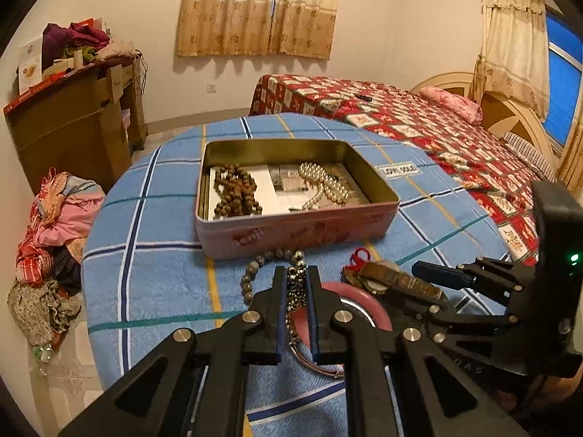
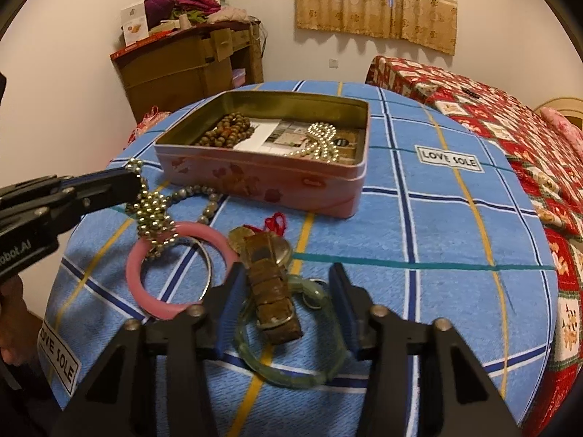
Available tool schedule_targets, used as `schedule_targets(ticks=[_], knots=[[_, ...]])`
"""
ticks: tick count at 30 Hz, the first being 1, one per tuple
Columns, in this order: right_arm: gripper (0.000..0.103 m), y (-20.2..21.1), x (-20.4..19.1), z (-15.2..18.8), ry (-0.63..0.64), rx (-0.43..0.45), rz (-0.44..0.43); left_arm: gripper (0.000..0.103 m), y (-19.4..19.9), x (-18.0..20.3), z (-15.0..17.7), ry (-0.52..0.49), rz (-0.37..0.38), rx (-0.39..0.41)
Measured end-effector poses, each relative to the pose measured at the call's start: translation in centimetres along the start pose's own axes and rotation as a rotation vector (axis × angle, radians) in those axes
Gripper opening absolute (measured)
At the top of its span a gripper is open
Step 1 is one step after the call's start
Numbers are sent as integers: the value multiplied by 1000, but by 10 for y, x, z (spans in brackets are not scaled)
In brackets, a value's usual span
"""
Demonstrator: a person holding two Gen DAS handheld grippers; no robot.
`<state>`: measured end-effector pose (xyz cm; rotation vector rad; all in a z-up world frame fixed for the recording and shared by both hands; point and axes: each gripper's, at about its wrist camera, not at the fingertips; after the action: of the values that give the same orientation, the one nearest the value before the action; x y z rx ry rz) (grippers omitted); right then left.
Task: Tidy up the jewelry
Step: 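Grasp the grey bead bracelet with the left tool while the right tool grasps the brown watch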
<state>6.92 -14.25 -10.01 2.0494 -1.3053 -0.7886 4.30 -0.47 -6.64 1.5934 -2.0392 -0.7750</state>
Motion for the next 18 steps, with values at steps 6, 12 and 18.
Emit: schedule_targets(ticks=[6,12,18], knots=[[20,7,-5,2,18,23,-33,9,1,1,1,2,7,6],[20,19,-6,0,2,68,-53,6,10,0,-5,8,12,31],[20,26,-3,-5,-16,92,-58,4,18,0,-10,5,29,46]])
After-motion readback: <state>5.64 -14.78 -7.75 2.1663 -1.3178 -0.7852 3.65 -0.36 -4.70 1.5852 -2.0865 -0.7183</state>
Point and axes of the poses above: each gripper's, at about its wrist camera, not at the fingertips, and y roughly against the way its jaws point, x to its right, z to its underside, and after that the axes turned 10 degrees about -y, right-handed
